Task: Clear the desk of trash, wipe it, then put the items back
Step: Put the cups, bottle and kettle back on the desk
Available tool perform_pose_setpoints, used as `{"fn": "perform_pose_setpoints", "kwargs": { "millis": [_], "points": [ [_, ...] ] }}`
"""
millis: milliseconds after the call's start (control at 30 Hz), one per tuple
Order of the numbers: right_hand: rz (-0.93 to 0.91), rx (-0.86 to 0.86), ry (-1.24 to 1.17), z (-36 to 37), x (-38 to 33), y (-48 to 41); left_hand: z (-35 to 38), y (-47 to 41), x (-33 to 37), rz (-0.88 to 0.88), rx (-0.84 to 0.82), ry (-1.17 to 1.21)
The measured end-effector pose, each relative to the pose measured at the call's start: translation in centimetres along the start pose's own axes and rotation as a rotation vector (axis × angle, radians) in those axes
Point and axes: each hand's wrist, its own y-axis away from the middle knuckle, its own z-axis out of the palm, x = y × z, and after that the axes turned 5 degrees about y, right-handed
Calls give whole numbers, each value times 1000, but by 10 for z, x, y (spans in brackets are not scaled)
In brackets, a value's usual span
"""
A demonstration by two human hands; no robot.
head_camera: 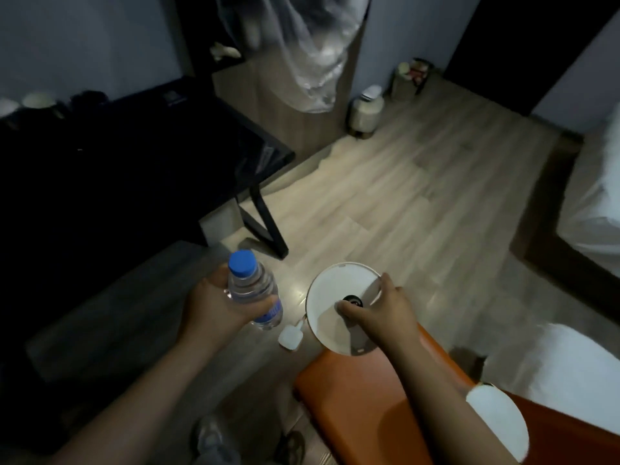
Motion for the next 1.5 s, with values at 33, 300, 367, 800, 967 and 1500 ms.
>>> {"fn": "perform_pose_setpoints", "kwargs": {
  "millis": [33,300,367,800,967,1500],
  "points": [
    [-39,-14,13,5,-14,-1,-14,4,-2,-3,32,-3],
    [-340,-118,184,55,-140,19,-128,39,-34,-74,355,7],
    [-397,-141,215,71,-170,31,-157,51,-45,-90,418,17],
    [-756,-203,330,158,-333,127,-328,123,-81,-98,682,40],
    [-827,-200,306,176,-379,155,-377,139,-84,-78,742,66],
    [-1019,-238,183,192,-555,129,-501,57,-55,9,913,98]
  ]
}}
